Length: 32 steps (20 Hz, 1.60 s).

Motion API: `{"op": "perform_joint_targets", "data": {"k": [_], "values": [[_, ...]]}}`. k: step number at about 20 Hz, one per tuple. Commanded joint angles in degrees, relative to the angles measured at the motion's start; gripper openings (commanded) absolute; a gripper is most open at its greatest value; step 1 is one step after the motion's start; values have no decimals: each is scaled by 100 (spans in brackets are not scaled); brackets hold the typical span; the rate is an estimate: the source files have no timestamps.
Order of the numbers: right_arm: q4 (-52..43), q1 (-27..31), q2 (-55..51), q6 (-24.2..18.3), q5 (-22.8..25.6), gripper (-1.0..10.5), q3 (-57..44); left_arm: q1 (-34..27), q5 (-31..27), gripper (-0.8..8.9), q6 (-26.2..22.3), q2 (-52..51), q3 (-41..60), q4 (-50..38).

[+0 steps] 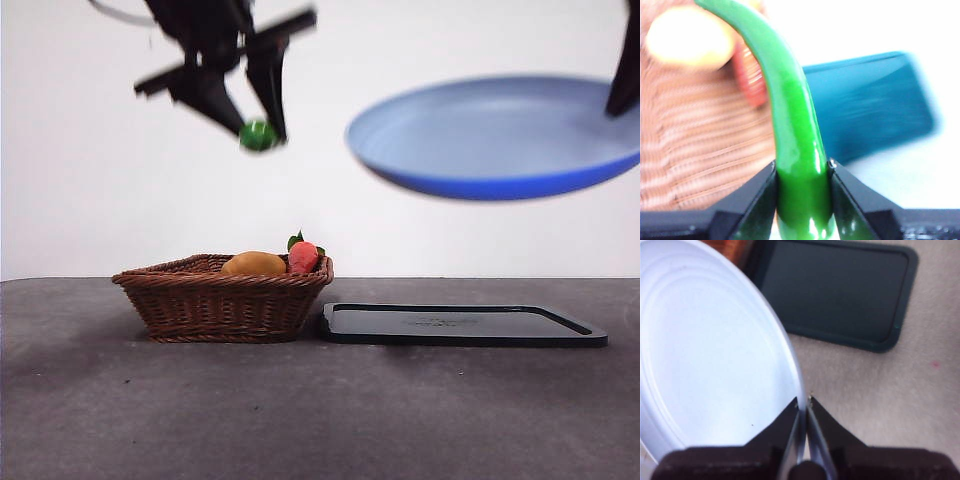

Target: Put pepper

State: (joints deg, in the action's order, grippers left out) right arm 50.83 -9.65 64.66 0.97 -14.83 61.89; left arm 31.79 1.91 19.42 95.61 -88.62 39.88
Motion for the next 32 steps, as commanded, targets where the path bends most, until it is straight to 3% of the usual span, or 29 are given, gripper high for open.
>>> {"op": "perform_joint_targets", "data": {"k": [1, 4, 7, 12, 16, 23, 26, 32], "values": [[-249, 39, 540, 306, -186, 5, 74, 275, 238, 136, -173, -243, -114, 44], [-605, 107, 1158, 691, -769, 5, 74, 697, 603, 136, -240, -461, -114, 70], [-973, 109, 1482, 1128, -927, 5, 74, 1305, 573, 136, -553, -396, -109, 201], [-960, 168, 1567, 1268, -1132, 5, 74, 2057, -122, 137, -1172, 131, -101, 173], [-804, 256, 1567, 1314, -1384, 6, 74, 2116, -428, 137, -1497, 745, -101, -9], [-610, 258, 1569, 1314, -1521, 5, 74, 2118, -472, 146, -1519, 1021, -101, -111], [-579, 278, 1572, 1316, -1526, 5, 74, 2129, -468, 252, -1519, 1021, -101, 11], [-289, 291, 1572, 1390, -1484, 5, 74, 2153, -426, 259, -1521, 927, -114, 68]]}}
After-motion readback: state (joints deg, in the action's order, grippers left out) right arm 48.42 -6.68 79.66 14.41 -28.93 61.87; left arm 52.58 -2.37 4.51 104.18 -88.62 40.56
